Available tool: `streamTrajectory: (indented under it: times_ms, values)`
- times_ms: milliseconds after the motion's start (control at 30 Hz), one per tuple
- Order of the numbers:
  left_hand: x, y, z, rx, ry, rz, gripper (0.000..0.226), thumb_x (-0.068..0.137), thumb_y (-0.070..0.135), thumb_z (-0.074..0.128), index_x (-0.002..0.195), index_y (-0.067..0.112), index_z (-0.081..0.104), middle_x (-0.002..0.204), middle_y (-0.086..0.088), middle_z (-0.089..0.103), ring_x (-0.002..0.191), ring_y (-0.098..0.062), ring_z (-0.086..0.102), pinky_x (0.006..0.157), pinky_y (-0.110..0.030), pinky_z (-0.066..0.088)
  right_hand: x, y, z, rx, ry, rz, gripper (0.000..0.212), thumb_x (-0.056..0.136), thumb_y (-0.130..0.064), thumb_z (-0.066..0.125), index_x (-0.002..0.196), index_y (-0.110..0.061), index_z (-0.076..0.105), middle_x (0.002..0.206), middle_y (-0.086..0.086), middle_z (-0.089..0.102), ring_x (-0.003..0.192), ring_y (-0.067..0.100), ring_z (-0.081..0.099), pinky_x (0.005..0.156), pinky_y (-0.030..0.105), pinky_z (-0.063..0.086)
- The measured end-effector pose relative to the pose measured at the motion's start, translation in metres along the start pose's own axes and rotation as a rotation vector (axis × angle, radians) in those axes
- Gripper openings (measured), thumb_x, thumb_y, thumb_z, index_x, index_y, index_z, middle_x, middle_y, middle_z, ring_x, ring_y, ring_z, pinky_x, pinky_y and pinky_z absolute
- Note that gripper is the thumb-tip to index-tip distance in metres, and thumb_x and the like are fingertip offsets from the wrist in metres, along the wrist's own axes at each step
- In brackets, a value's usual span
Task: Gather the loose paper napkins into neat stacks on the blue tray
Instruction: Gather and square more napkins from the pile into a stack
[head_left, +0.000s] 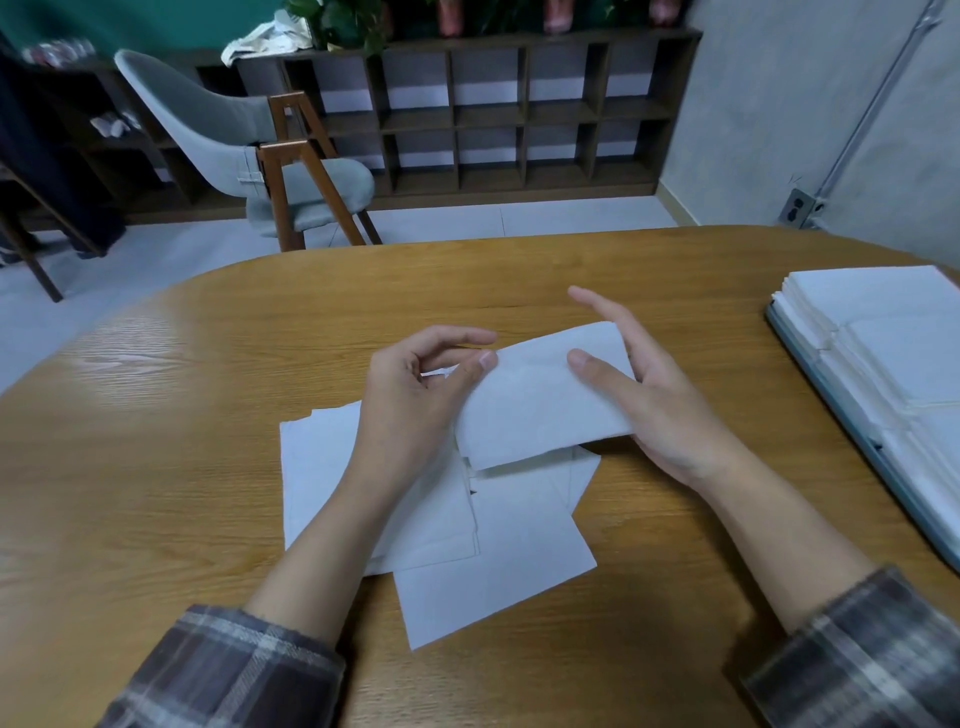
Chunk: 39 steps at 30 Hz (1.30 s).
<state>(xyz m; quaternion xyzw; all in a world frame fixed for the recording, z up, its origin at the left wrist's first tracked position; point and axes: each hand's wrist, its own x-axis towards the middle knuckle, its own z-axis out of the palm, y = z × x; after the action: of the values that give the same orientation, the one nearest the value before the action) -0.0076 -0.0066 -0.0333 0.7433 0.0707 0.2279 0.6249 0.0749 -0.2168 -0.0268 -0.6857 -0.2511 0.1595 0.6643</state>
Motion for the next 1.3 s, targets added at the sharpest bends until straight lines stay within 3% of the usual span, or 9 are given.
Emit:
streamTrajectory:
  times_ms: [100, 233, 400, 500, 600, 700, 900, 1067, 1300]
  values:
    - [0.0, -0.005, 0.0, 0.094, 0.073, 0.025, 0.014, 0.091, 0.016, 0.082, 0.102, 0.024, 0.08, 0.088, 0.006, 0.079, 0.066, -0.01, 0.057, 0.07, -0.027, 0.05, 0.0, 0.002, 0.001, 0.011, 0.018, -0.024, 0.054, 0.102, -0.021, 0.067, 0.143, -0.053, 0.053, 0.135, -0.002, 0.066, 0.12, 0.02, 0.068, 0.105, 0.049, 0.055]
    - [-0.002, -0.003, 0.002, 0.198, 0.167, 0.055, 0.02, 0.095, 0.028, 0.078, 0.114, 0.024, 0.074, 0.101, 0.002, 0.073, 0.086, -0.007, 0.067, 0.073, -0.017, 0.052, 0.001, -0.001, -0.001, 0.26, 0.002, 0.0, 0.056, 0.101, -0.012, 0.063, 0.145, -0.045, 0.054, 0.111, -0.001, 0.074, 0.103, 0.02, 0.072, 0.084, 0.036, 0.06]
    - [-0.003, 0.008, 0.005, -0.197, -0.182, -0.337, 0.061, 0.089, 0.074, 0.05, 0.133, 0.034, 0.065, 0.124, 0.005, 0.075, 0.113, -0.013, 0.073, 0.098, -0.033, 0.059, 0.004, 0.003, -0.005, 0.203, 0.057, 0.005, 0.062, 0.103, -0.017, 0.065, 0.146, -0.057, 0.046, 0.153, 0.004, 0.054, 0.132, 0.026, 0.061, 0.104, 0.049, 0.055]
    - [-0.007, 0.011, 0.005, -0.058, -0.172, -0.219, 0.046, 0.095, 0.046, 0.071, 0.139, 0.044, 0.055, 0.103, 0.017, 0.078, 0.093, -0.01, 0.077, 0.078, -0.031, 0.062, 0.005, 0.008, -0.004, 0.049, 0.075, -0.019, 0.064, 0.103, -0.021, 0.067, 0.145, -0.06, 0.041, 0.155, 0.005, 0.05, 0.137, 0.029, 0.056, 0.109, 0.053, 0.051]
    - [-0.005, 0.0, 0.0, 0.113, -0.114, -0.07, 0.06, 0.097, 0.027, 0.077, 0.143, 0.05, 0.046, 0.131, 0.011, 0.07, 0.114, -0.02, 0.07, 0.091, -0.05, 0.061, 0.003, 0.002, -0.01, 0.239, -0.083, 0.02, 0.065, 0.097, -0.023, 0.072, 0.147, -0.053, 0.045, 0.136, 0.009, 0.066, 0.117, 0.024, 0.07, 0.086, 0.033, 0.06]
    - [-0.002, -0.007, -0.001, 0.118, -0.148, -0.019, 0.062, 0.098, 0.027, 0.076, 0.144, 0.053, 0.043, 0.136, 0.004, 0.067, 0.117, -0.027, 0.068, 0.092, -0.061, 0.057, 0.002, 0.003, -0.011, 0.186, -0.153, 0.029, 0.044, 0.094, -0.019, 0.074, 0.135, -0.031, 0.069, 0.133, -0.005, 0.07, 0.125, 0.02, 0.066, 0.094, 0.029, 0.056]
    - [-0.006, -0.012, 0.004, 0.513, -0.071, 0.194, 0.055, 0.09, 0.02, 0.082, 0.134, 0.032, 0.052, 0.133, 0.017, 0.045, 0.117, 0.002, 0.053, 0.09, -0.008, 0.041, 0.005, 0.013, -0.013, -0.2, 0.136, -0.079, 0.038, 0.096, -0.002, 0.071, 0.128, -0.023, 0.075, 0.13, -0.018, 0.072, 0.129, -0.003, 0.059, 0.119, 0.032, 0.041]
    - [-0.01, -0.007, 0.003, 0.531, -0.42, 0.175, 0.021, 0.082, 0.031, 0.09, 0.093, 0.03, 0.072, 0.094, 0.012, 0.066, 0.08, -0.012, 0.06, 0.07, -0.016, 0.042, 0.008, 0.017, -0.017, -0.21, 0.178, -0.085, 0.041, 0.098, -0.006, 0.07, 0.131, -0.03, 0.073, 0.132, -0.023, 0.069, 0.132, -0.002, 0.056, 0.121, 0.039, 0.039]
    - [-0.011, -0.007, 0.001, 0.513, -0.661, 0.009, 0.025, 0.073, 0.036, 0.096, 0.092, 0.034, 0.081, 0.085, 0.012, 0.069, 0.075, -0.006, 0.055, 0.068, -0.017, 0.044, 0.01, 0.018, -0.018, -0.197, 0.157, -0.061, 0.049, 0.105, -0.01, 0.058, 0.134, -0.048, 0.058, 0.136, -0.015, 0.061, 0.127, 0.014, 0.056, 0.113, 0.045, 0.045]
